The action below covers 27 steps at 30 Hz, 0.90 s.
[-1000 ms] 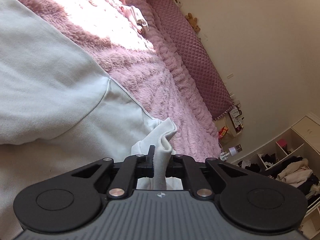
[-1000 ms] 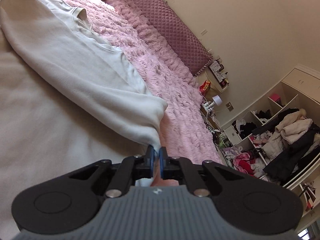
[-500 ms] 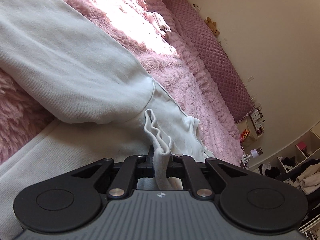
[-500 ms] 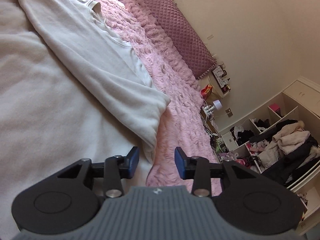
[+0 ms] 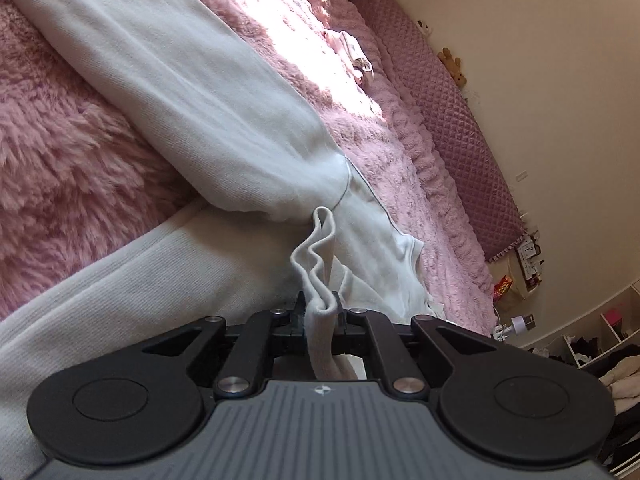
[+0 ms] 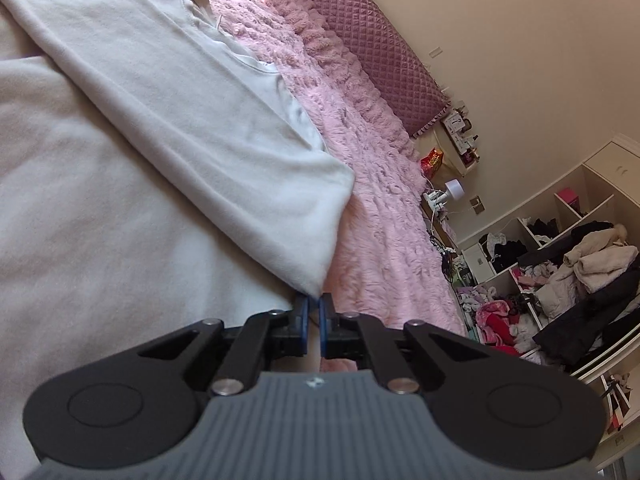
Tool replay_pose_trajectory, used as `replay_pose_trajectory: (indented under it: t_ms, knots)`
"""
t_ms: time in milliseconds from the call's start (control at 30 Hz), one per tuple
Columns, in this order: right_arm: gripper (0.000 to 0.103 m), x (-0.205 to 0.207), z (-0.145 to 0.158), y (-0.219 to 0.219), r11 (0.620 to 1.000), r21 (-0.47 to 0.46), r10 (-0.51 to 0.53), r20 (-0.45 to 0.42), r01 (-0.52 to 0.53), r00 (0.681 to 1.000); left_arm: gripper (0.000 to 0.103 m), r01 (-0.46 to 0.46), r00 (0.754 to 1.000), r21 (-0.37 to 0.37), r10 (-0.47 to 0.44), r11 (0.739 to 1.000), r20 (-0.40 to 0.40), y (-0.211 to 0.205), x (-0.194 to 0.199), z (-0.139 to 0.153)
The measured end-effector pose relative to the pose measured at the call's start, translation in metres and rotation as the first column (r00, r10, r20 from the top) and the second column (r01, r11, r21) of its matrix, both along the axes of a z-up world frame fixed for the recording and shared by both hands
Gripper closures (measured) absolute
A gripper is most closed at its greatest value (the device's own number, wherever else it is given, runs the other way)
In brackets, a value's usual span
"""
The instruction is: Fold small clothes
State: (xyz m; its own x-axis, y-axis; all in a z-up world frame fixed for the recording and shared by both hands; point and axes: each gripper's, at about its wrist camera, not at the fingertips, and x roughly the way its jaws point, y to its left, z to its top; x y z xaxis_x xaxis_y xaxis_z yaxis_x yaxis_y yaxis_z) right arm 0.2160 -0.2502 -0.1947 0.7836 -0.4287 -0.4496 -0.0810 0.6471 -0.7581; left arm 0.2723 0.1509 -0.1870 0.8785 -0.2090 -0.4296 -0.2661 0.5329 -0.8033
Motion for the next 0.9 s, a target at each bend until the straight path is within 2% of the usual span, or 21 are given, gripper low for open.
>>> replay_pose_trajectory:
  t_ms: [67,133,200,267,333,400,467,533,600,733,833,900]
  knots:
    - [0.103,-0.001,0.003,-0.001,0.999,0.016,-0.029,-0.017,0.029,0.999,0.087,-0.006,1.000,-0.010,0.006,1.000,-0.012,0.005,-0.005,0.006]
    - [0.093,-0.004,0.011,-0.001,0.999,0.033,-0.041,-0.005,0.042,0.999,0.075,-0.007,1.000,-0.018,0.007,1.000,-0.004,0.013,-0.016,0.013]
    - [0.088,-0.012,0.026,0.006,0.996,0.073,-0.043,0.012,0.042,0.999,0.073,-0.022,1.000,0.007,0.022,1.000,0.016,0.022,-0.030,0.024]
    - [0.088,-0.020,0.042,0.019,0.992,0.123,-0.030,0.036,0.025,0.999,0.070,-0.041,0.999,0.031,0.040,0.999,0.025,0.034,-0.045,0.034]
    - [0.086,-0.026,0.055,0.036,0.983,0.183,0.011,0.047,-0.019,0.999,0.068,-0.068,0.997,0.047,0.066,0.997,0.030,0.050,-0.060,0.042]
    - [0.078,-0.029,0.069,0.064,0.965,0.249,0.071,0.050,-0.081,0.996,0.067,-0.106,0.994,0.067,0.104,0.992,0.027,0.069,-0.075,0.048]
    - [0.078,-0.029,0.080,0.091,0.941,0.311,0.121,0.055,-0.132,0.991,0.063,-0.164,0.986,0.083,0.162,0.983,0.025,0.092,-0.092,0.054]
    - [0.077,-0.027,0.087,0.119,0.912,0.375,0.160,0.052,-0.167,0.986,0.058,-0.247,0.969,0.105,0.247,0.963,0.014,0.118,-0.110,0.057]
    - [0.077,-0.024,0.093,0.143,0.883,0.427,0.192,0.050,-0.195,0.980,0.057,-0.321,0.947,0.107,0.322,0.941,0.003,0.143,-0.126,0.056]
    - [0.075,-0.017,0.099,0.199,0.837,0.493,0.248,0.048,-0.239,0.968,0.057,-0.460,0.886,0.101,0.464,0.882,-0.018,0.192,-0.151,0.050]
    - [0.074,-0.014,0.100,0.228,0.828,0.493,0.284,0.046,-0.269,0.958,0.057,-0.556,0.828,0.077,0.560,0.827,-0.027,0.224,-0.163,0.041]
    - [0.074,-0.014,0.099,0.240,0.828,0.484,0.301,0.042,-0.283,0.953,0.057,-0.596,0.802,0.031,0.596,0.803,-0.033,0.238,-0.167,0.032]
